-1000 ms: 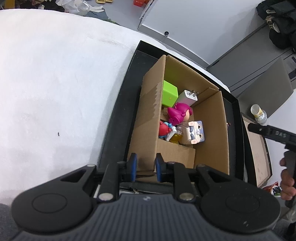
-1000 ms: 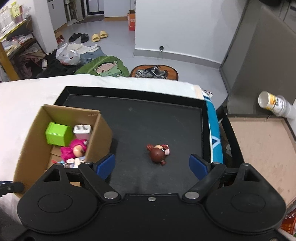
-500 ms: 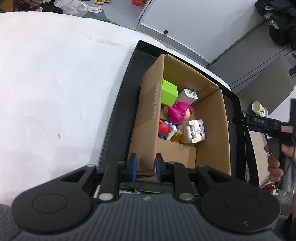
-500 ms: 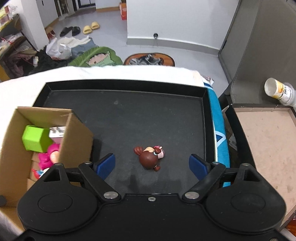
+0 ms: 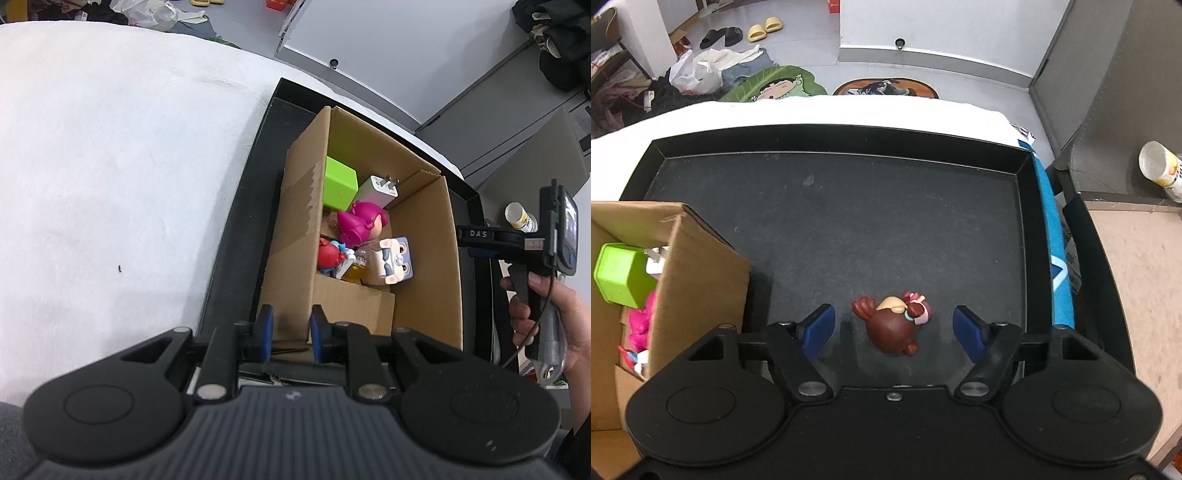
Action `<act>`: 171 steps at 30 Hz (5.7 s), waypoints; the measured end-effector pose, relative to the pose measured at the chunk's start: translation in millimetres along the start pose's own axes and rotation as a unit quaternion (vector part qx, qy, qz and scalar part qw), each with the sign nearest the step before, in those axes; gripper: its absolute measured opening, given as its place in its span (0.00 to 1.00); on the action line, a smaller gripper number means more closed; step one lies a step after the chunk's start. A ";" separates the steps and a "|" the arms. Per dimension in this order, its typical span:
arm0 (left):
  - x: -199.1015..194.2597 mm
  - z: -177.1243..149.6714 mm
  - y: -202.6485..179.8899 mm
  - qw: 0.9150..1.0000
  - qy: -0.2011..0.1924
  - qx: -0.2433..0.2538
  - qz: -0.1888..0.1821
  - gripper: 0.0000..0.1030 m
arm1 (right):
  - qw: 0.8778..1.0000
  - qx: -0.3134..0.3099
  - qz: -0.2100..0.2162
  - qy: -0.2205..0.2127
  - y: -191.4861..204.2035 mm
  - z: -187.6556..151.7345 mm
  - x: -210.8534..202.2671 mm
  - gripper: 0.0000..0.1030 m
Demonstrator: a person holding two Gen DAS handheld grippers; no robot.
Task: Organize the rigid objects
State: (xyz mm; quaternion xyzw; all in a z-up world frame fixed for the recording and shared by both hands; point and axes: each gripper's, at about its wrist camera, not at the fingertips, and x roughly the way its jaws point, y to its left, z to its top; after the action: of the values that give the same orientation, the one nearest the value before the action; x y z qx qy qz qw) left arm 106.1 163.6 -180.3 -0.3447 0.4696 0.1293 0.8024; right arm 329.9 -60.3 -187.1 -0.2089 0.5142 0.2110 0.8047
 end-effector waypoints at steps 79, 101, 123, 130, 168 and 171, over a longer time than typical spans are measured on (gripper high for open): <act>0.7 -0.4 13.3 0.999 -0.003 -0.015 -0.045 0.19 | 0.980 -0.194 -0.033 -0.021 161.0 4.8 -81.1 0.41; 1.4 0.1 8.7 0.999 -0.002 -0.006 -0.040 0.18 | 0.981 -0.189 -0.034 -0.035 155.1 -5.7 -86.4 0.47; -35.5 -0.9 -8.9 0.999 -0.036 -0.009 0.019 0.21 | 0.995 -0.048 0.019 -0.090 82.8 -43.0 -167.7 0.87; -68.9 -4.4 -26.9 0.998 -0.054 0.015 0.008 0.26 | 0.993 0.004 0.021 -0.112 64.8 -63.7 -188.9 0.97; -181.0 -77.1 -110.7 0.979 -0.119 0.162 -0.042 0.93 | 0.967 0.152 0.033 -0.203 14.6 -183.4 -293.7 1.00; -187.7 -83.6 -118.0 0.975 -0.121 0.182 -0.035 0.94 | 0.968 0.144 0.021 -0.204 17.2 -187.6 -298.8 1.00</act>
State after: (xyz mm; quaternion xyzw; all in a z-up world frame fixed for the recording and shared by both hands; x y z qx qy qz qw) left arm 14.6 43.0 2.0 -0.1909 0.3727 0.0539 0.9065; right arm 67.5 -187.2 12.3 -0.0319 0.3681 0.1900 0.9096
